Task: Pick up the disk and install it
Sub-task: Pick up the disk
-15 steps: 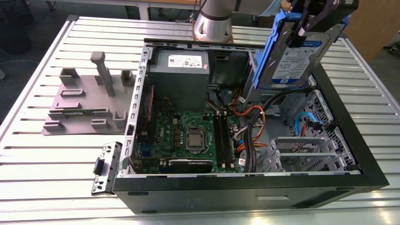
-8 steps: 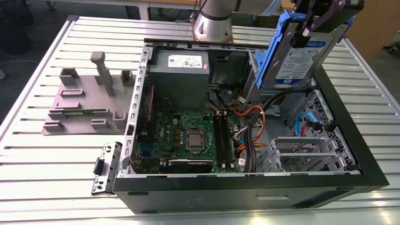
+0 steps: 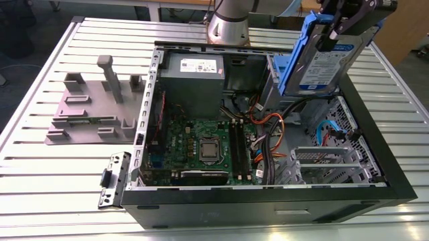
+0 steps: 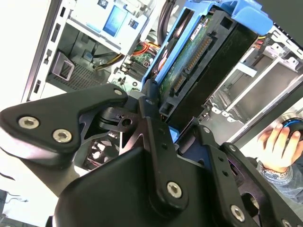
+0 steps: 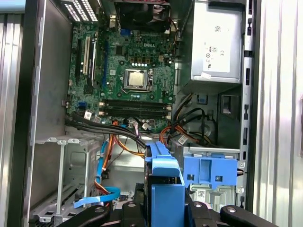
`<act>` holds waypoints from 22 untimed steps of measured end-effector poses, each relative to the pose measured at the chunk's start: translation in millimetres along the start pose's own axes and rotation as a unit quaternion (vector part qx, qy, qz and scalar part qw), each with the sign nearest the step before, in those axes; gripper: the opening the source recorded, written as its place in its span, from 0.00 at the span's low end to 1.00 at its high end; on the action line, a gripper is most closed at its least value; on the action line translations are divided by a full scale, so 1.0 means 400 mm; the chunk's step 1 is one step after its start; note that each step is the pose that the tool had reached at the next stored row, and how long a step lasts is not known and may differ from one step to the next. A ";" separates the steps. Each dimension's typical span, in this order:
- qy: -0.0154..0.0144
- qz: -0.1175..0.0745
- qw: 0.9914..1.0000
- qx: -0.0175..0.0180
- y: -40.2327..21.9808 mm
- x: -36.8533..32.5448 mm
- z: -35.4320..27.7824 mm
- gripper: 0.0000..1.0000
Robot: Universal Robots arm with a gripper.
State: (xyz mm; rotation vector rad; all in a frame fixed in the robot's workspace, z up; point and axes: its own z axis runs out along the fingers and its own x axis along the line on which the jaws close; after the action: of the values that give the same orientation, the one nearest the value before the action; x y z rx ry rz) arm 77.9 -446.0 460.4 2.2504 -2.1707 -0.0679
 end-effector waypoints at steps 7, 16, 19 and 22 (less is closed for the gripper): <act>0.000 0.000 1.000 0.000 -0.017 0.001 -0.001 0.36; 0.000 0.000 1.000 0.000 -0.040 0.001 -0.001 0.36; 0.000 0.000 1.000 0.000 -0.048 0.002 -0.001 0.36; 0.000 0.000 1.000 0.000 -0.055 0.002 -0.002 0.36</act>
State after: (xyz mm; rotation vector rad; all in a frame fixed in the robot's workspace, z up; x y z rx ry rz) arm 100.1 -446.0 460.2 2.2505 -2.1707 -0.0680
